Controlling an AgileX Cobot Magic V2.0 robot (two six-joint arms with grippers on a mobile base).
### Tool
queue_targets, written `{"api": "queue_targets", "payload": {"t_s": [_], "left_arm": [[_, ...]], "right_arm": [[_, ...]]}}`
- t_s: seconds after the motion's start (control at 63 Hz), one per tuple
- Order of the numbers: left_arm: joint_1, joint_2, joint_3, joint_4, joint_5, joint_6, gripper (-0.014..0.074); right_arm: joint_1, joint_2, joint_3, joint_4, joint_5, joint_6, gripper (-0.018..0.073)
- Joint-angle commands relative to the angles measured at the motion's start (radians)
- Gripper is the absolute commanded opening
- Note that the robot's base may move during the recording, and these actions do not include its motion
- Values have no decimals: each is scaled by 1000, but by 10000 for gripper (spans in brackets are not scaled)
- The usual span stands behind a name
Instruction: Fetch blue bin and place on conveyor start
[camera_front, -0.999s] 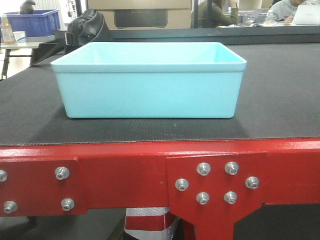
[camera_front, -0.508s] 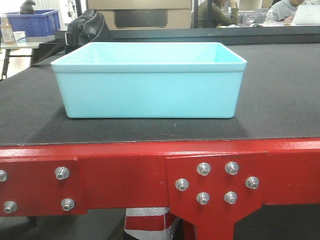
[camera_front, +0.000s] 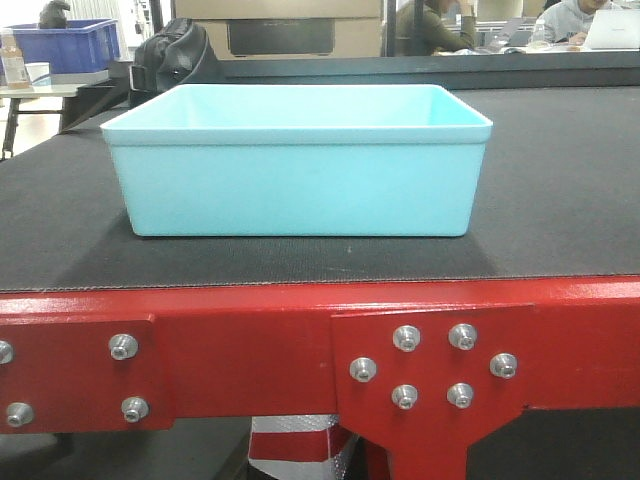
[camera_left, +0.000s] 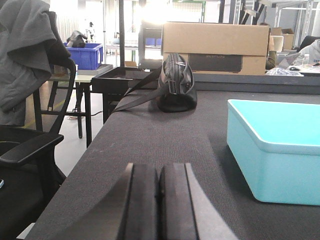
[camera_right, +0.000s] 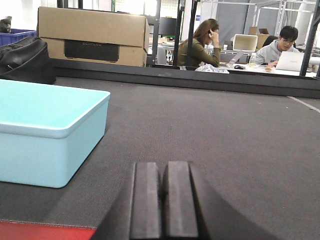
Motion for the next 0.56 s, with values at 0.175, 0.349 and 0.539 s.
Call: {"api": "queue_targets", "payload": {"t_s": [0.175, 0.349, 0.539], "left_arm": [[4, -5, -1, 5, -7, -8, -111], [4, -5, -1, 5, -7, -8, -111], [4, -5, -1, 5, -7, -8, -111]], "right_arm": [[-1, -4, 0, 4, -17, 0, -166], [-1, -4, 0, 4, -17, 0, -166], [-1, -4, 0, 4, -17, 0, -166]]}}
